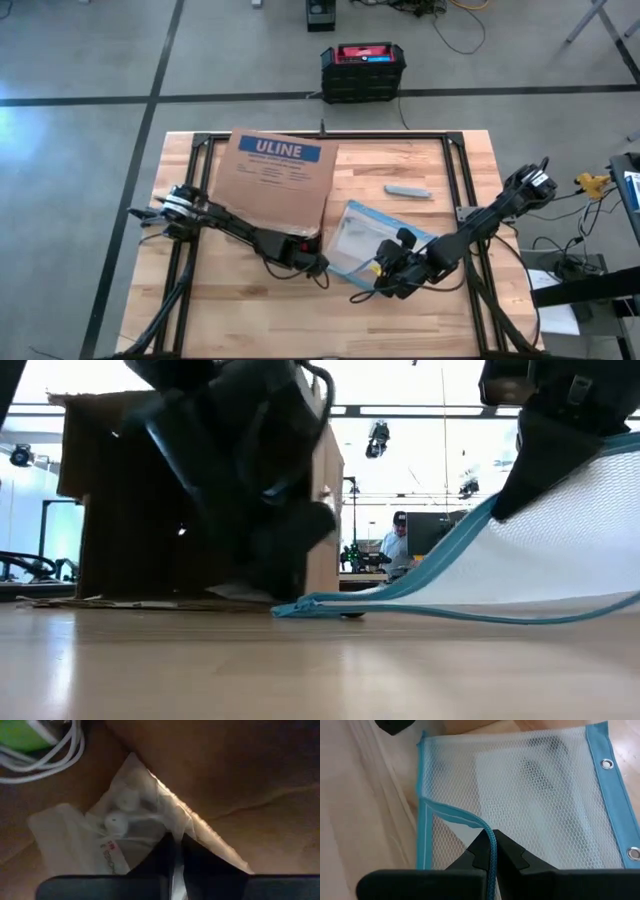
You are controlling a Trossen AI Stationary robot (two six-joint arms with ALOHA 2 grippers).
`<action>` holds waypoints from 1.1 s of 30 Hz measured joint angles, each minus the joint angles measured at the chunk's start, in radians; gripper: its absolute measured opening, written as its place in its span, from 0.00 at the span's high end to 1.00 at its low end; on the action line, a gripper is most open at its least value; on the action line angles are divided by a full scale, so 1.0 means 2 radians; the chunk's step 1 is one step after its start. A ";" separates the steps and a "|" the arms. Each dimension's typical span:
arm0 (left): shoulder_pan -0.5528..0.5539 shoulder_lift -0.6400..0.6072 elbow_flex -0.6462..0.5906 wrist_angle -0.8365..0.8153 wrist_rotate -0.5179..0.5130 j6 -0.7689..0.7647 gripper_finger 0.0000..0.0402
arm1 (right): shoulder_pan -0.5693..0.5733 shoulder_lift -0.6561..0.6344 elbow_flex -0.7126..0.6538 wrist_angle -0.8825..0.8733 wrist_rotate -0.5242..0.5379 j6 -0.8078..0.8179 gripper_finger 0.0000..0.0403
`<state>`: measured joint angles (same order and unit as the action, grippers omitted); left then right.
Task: Unpack boxes
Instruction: Put the white earphone into the white zip bag
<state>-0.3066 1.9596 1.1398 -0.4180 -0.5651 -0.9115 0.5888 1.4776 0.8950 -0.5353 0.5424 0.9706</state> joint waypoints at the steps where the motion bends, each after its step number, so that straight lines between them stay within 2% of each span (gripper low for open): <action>1: -0.004 -0.010 -0.001 -0.014 0.005 0.000 0.99 | 0.000 -0.002 0.001 -0.001 0.000 -0.004 1.00; 9: -0.033 -0.096 0.000 -0.069 0.032 0.014 1.00 | -0.001 -0.014 0.001 -0.002 0.004 -0.014 1.00; 17: -0.085 -0.145 0.001 -0.058 0.146 0.010 1.00 | -0.001 -0.012 0.001 0.000 0.001 -0.014 1.00; 21: -0.122 -0.140 0.001 0.007 0.148 0.020 1.00 | -0.003 -0.012 0.001 0.010 0.006 -0.015 1.00; 23: -0.134 -0.130 0.001 0.056 0.114 0.042 1.00 | -0.007 -0.011 0.001 0.027 0.014 -0.018 1.00; 26: -0.140 -0.106 0.001 0.158 0.065 0.121 1.00 | -0.012 -0.011 0.001 0.057 0.018 -0.041 1.00; 30: -0.129 -0.065 0.001 0.318 0.061 0.231 1.00 | -0.013 -0.012 0.001 0.094 0.019 -0.079 1.00; 33: -0.115 -0.045 0.002 0.365 0.060 0.265 1.00 | -0.013 -0.012 0.005 0.091 0.022 -0.086 1.00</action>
<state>-0.5374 1.8696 1.1431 0.3126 -0.4442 -0.3816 0.5621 1.4535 0.9049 -0.3533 0.5867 0.7987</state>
